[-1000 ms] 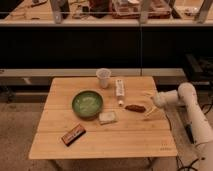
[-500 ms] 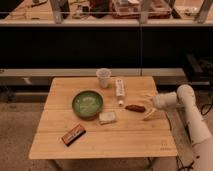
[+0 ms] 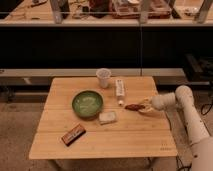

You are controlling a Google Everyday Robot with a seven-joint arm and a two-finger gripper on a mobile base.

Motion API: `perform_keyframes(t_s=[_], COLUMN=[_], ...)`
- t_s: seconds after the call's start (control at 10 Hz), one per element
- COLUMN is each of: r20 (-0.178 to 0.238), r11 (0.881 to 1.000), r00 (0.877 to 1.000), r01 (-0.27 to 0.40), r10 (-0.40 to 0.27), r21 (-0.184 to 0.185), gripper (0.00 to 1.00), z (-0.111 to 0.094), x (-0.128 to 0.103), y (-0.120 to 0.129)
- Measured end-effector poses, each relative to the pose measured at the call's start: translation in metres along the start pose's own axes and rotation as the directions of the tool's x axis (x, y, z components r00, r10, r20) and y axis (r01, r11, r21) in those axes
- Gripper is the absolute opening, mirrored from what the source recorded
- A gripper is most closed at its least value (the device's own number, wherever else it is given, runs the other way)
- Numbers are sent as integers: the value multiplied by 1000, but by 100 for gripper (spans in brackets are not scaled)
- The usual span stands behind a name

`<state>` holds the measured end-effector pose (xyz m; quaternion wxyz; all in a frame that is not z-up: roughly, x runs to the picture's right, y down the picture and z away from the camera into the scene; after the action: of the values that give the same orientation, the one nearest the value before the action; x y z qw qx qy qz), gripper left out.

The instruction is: Place the pepper on the white sponge

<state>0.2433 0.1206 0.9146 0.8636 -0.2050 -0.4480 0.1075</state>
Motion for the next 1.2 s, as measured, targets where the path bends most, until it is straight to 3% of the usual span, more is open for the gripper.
perform_keyframes(t_s=[0.5,0.6,0.9,1.0,1.2], r20=[-25,-28,-25,-12,56], r11=[1000,1000,1000,1000,998], r00=[1000,1000,1000,1000,998], r01=[-1,-2,5,12,45], r10=[1,1,-5,-12,-43], r21=[-18,-19,-22,-25,-39], gripper=[44,39,10,2,1], z=[2,2,6,8,9], x=[6,6,0,-7,-38], y=[3,1,-2,-3,-2])
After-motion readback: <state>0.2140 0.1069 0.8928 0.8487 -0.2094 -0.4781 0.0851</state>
